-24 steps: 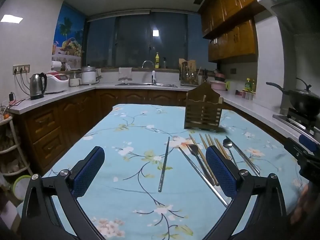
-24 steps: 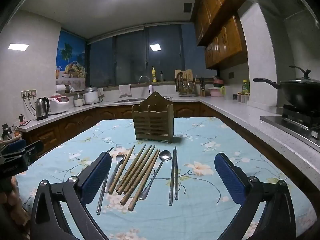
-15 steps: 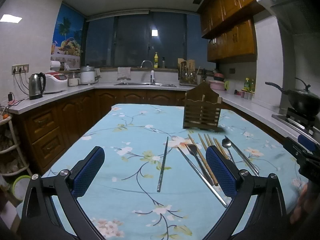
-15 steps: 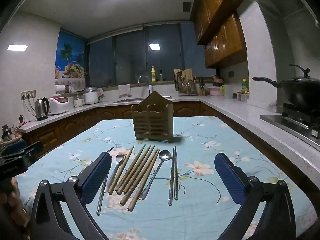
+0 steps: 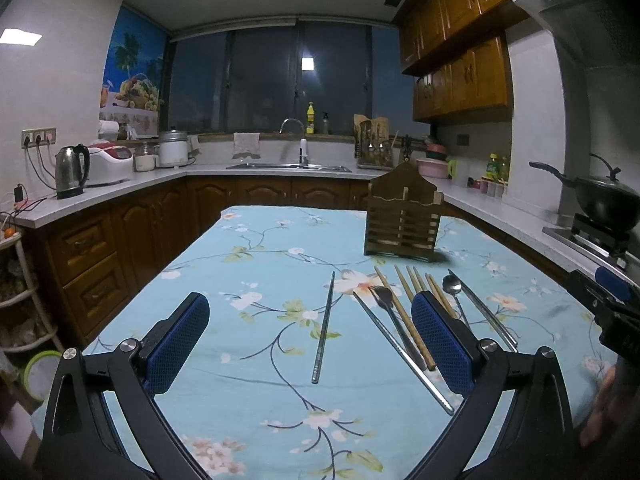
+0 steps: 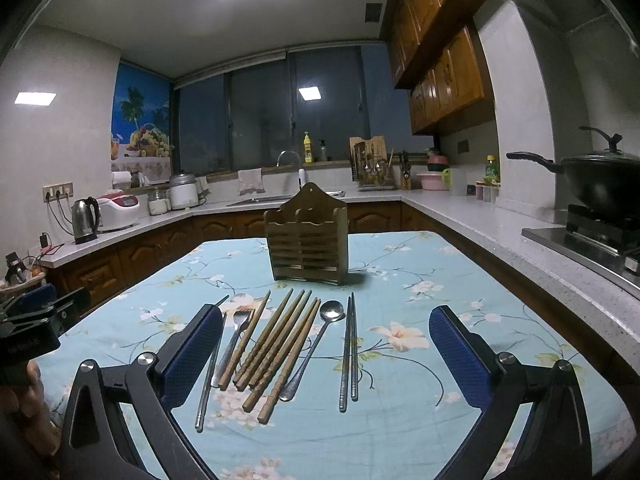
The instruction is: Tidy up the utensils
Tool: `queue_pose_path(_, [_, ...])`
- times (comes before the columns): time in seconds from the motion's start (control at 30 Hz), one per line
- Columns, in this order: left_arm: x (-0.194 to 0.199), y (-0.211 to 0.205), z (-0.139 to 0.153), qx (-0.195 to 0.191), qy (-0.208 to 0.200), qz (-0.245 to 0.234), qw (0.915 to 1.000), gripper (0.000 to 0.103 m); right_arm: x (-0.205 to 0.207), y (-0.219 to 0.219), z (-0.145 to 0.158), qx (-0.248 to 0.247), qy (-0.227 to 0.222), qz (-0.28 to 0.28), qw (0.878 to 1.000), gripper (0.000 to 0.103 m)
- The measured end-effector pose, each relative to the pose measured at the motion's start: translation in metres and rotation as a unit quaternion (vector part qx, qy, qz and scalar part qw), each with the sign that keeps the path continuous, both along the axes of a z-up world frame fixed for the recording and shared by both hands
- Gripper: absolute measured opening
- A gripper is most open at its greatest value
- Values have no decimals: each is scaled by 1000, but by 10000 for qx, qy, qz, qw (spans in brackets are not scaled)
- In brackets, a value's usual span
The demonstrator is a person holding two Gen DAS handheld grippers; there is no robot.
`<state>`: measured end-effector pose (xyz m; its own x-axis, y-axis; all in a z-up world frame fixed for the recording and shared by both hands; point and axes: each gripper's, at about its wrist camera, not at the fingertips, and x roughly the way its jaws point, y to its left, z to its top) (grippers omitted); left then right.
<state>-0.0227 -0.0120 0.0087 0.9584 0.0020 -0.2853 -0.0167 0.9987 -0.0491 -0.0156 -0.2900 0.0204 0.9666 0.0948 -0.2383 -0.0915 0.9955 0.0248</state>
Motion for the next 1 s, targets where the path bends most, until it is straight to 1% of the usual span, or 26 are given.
queue_pose_path(0.37, [3, -2, -1, 8, 64, -28, 10000, 103, 1, 0, 0, -12, 42, -12, 10000, 103])
queue_pose_path(0.5, [10, 1, -3, -70, 210, -67, 9997, 103, 2, 1, -3, 21, 72, -9, 10000, 103])
queue_pose_path(0.6, [18, 4, -5, -157, 384, -92, 9991, 103, 8, 2, -7, 72, 114, 5, 9999, 103])
queue_pose_path(0.7, [28, 5, -9, -201, 627, -153, 9977, 103, 13, 4, -5, 92, 191, 16, 9998, 103])
queue_pose_path(0.8, [42, 5, -10, -273, 897, -280, 9952, 103, 21, 3, -2, 83, 471, 39, 9988, 103])
queue_pose_path(0.83, [47, 5, -9, -292, 956, -311, 9945, 103, 25, 2, -1, 131, 635, 47, 9979, 103])
queue_pose_path(0.87, [52, 6, -8, -314, 1012, -334, 9938, 103, 28, 2, 0, 116, 666, 61, 9977, 103])
queue_pose_path(0.93, [65, 7, -7, -456, 1185, -441, 9909, 103, 35, 1, 1, 128, 850, 89, 9963, 103])
queue_pose_path(1.0, [78, 8, -6, -636, 1376, -593, 9867, 103, 44, 0, 1, 92, 900, 158, 9958, 103])
